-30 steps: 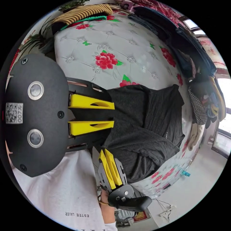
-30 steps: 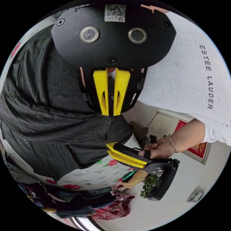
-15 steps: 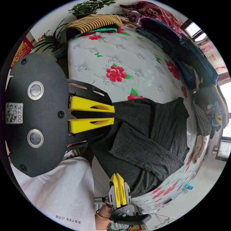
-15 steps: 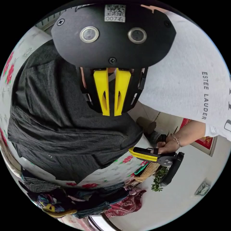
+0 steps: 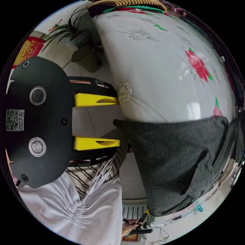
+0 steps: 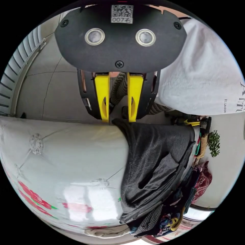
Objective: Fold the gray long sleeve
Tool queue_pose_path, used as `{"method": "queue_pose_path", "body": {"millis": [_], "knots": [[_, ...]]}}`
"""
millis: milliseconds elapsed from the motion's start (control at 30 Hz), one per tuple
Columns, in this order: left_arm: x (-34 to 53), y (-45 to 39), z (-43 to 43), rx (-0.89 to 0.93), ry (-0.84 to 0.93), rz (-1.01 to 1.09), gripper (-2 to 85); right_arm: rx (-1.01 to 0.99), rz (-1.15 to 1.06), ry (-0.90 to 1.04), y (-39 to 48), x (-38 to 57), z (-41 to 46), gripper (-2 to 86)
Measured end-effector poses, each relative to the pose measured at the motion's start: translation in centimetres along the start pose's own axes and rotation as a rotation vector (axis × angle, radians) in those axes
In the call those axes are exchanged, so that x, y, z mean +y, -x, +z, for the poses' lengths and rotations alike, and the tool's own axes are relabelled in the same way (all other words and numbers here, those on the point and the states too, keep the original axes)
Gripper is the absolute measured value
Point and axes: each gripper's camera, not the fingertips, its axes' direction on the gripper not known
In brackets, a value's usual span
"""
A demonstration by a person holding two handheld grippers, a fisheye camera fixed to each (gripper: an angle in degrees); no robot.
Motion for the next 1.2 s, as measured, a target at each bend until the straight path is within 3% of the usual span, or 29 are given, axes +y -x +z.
{"method": "queue_pose_path", "body": {"millis": [67,133,200,367,433,533,667,833,1033,1200], "knots": [[-1.2,0.0,1.1,0.000,0.078,-0.005,14.3,-0.019,-0.074,0.075,0.5,-1.2,1.9,6.5],[-0.8,-0.5,0.1,-0.080,0.028,0.032,0.3,-0.023,-0.113,0.116,0.8,-1.6,2.5,4.7],[-0.5,-0.7,-0.3,-0.023,0.033,0.107,-0.4,-0.059,-0.139,0.125,0.7,-1.4,2.2,2.3],[1.5,-0.3,-5.0,0.088,-0.033,0.278,-0.9,-0.366,-0.202,0.119,-1.6,0.6,-2.2,-0.2],[2.3,1.8,-9.4,0.251,-0.118,0.308,-0.9,-0.472,-0.213,0.080,-2.6,0.8,-5.0,-0.3],[2.3,6.1,-15.9,0.452,-0.332,0.267,-0.9,-0.553,-0.219,-0.040,-4.2,-0.4,-10.0,-0.4],[0.5,11.3,-19.3,0.598,-0.485,0.151,-0.9,-0.574,-0.181,-0.084,-6.0,-3.3,-12.4,-0.4],[0.7,13.2,-17.6,0.547,-0.404,0.026,0.6,-0.561,-0.153,-0.015,-6.2,-2.5,-10.3,-0.4],[4.9,11.5,-14.1,0.429,-0.248,-0.121,13.3,-0.528,-0.103,-0.006,-6.6,0.2,-8.4,-0.4],[2.2,11.2,-13.4,0.497,-0.191,-0.166,15.4,-0.531,-0.115,-0.016,-6.3,0.5,-8.5,-0.4]]}}
